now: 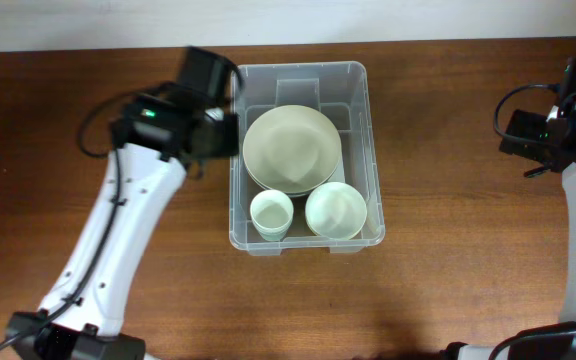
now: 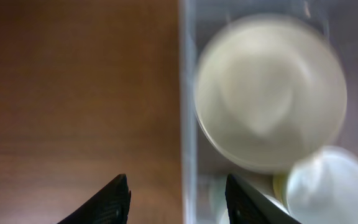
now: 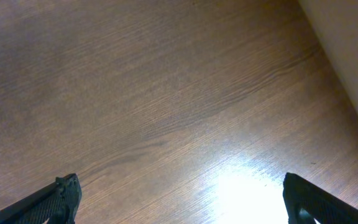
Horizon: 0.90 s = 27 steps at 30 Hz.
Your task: Pack container
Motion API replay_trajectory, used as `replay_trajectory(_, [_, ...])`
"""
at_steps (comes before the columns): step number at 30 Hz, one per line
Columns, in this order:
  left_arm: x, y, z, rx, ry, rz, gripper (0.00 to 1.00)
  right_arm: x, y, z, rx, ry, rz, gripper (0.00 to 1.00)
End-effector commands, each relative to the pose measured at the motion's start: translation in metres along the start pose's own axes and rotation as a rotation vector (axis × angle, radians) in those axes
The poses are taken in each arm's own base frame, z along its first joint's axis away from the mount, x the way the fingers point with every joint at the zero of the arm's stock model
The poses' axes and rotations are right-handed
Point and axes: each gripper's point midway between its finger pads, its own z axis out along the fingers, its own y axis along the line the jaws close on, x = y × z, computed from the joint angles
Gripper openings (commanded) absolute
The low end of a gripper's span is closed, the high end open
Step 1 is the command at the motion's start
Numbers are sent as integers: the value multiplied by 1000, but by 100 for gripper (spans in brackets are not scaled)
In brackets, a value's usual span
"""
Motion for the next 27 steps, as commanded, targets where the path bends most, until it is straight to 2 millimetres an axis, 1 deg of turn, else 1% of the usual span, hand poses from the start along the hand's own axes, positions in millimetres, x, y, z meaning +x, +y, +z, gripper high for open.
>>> replay_trajectory(1, [-35,40,-14,-64,-110,-91,52,-1,-3,0,13,-2,4,99])
replay_trajectory(2, [-42,49,-15,-73,-129,-116,52,-1,-3,0,13,-2,4,99])
replay_trajectory(3, [-48,61,-15,-84,-151,-150,62,-1,-3,0,13,-2,4,99])
replay_trajectory(4, [-54,73,-16,-95,-170,-182,69,-1,-3,0,13,-2,4,99])
replay_trajectory(5, [-59,84,-16,-107,-187,-209,69,-1,-3,0,13,-2,4,99])
replay_trajectory(6, [-67,106,-18,-131,-218,-258,70,-1,-3,0,13,-2,4,99])
replay_trajectory(8, [-73,134,-20,-162,-245,-312,71,-1,-3,0,13,-2,4,99])
replay_trajectory(11, [-72,158,-22,-193,-250,-370,73,-1,-3,0,13,-2,4,99])
replay_trajectory(13, [-69,168,-22,-209,-244,-389,78,-1,-3,0,13,-2,4,99])
replay_trajectory(14, [-68,171,-23,-213,-240,-394,87,-1,-3,0,13,-2,4,99])
replay_trajectory(15, [-67,173,-23,-217,-236,-398,99,-1,-3,0,13,-2,4,99])
replay_trajectory(27, [-67,174,-23,-218,-236,-400,99,-1,-3,0,13,-2,4,99])
